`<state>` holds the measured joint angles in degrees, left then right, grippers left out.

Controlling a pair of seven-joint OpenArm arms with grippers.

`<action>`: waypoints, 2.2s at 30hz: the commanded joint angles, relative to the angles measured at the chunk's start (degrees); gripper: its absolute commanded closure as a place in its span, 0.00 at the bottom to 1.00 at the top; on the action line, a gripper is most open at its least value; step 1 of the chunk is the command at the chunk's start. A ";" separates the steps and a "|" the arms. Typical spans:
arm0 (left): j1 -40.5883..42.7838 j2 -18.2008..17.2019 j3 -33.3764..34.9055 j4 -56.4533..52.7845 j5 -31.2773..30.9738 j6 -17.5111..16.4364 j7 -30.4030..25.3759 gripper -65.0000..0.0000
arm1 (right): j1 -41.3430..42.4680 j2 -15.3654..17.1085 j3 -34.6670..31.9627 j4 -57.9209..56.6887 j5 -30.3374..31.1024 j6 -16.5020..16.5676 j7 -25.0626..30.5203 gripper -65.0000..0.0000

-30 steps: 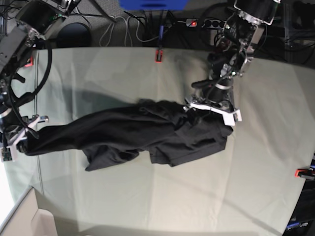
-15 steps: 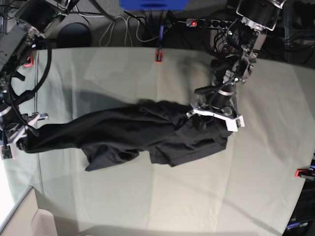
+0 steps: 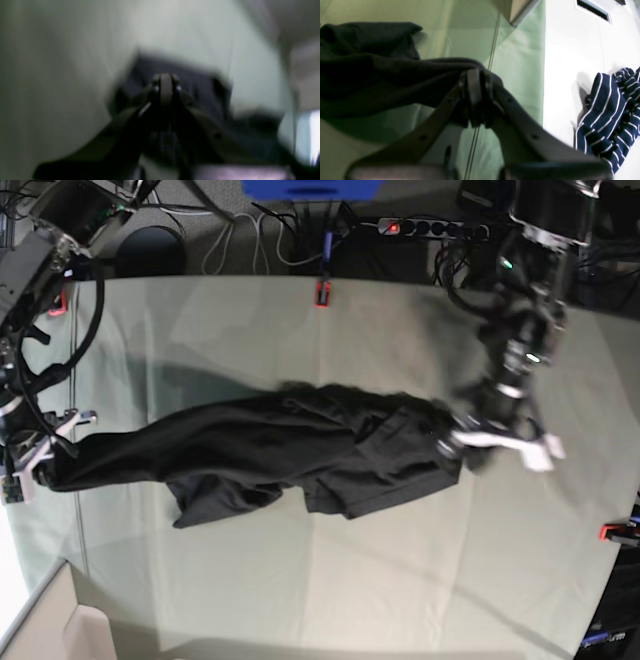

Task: Layout the t-shirt on the table in an organized manner, then fold the t-shirt properly
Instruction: 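Move the left gripper over the shirt's bunched end and grasp it, then lift the black shirt with both grippers, stretching it between them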

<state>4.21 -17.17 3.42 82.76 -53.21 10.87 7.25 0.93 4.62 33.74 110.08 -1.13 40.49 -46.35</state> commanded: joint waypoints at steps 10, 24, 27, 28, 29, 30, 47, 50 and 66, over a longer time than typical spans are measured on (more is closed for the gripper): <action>1.20 -1.69 -2.85 5.11 -0.55 -0.37 0.80 0.88 | -0.53 0.43 -0.46 0.99 0.82 -0.49 1.56 1.00; -1.79 12.82 13.06 3.88 17.12 -0.37 7.13 0.32 | -1.76 0.34 -0.46 1.08 0.82 -0.49 1.56 1.00; -1.79 13.61 12.97 3.88 20.38 -0.37 7.13 0.32 | -2.20 0.34 -0.37 1.08 0.82 -0.49 1.56 1.00; -1.79 13.70 12.89 3.79 20.82 -0.37 7.13 0.32 | -2.56 0.34 -0.37 1.08 0.82 -0.49 1.64 1.00; -1.79 13.70 12.89 3.79 21.17 -0.37 7.13 0.32 | -2.56 0.43 -0.37 1.08 0.82 -0.49 1.64 1.00; -1.79 13.70 12.89 3.44 21.17 -0.37 7.13 0.32 | -2.56 0.43 -0.37 1.08 0.82 -0.49 1.64 1.00; -4.60 13.08 11.48 -6.15 21.25 -0.37 6.86 0.33 | -3.79 0.34 -0.46 0.99 0.82 -0.49 1.64 1.00; -4.87 13.08 10.69 -6.50 21.25 -0.37 6.86 0.48 | -3.87 0.43 -0.37 0.99 0.82 -0.49 1.64 1.00; -3.20 10.09 -4.70 6.78 20.55 -0.37 7.22 1.00 | -4.49 0.70 -0.02 0.99 0.82 -0.49 1.64 1.00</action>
<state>2.04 -6.87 -1.13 88.20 -32.77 11.05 16.32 -4.32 4.62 33.52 110.08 -1.10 40.49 -45.93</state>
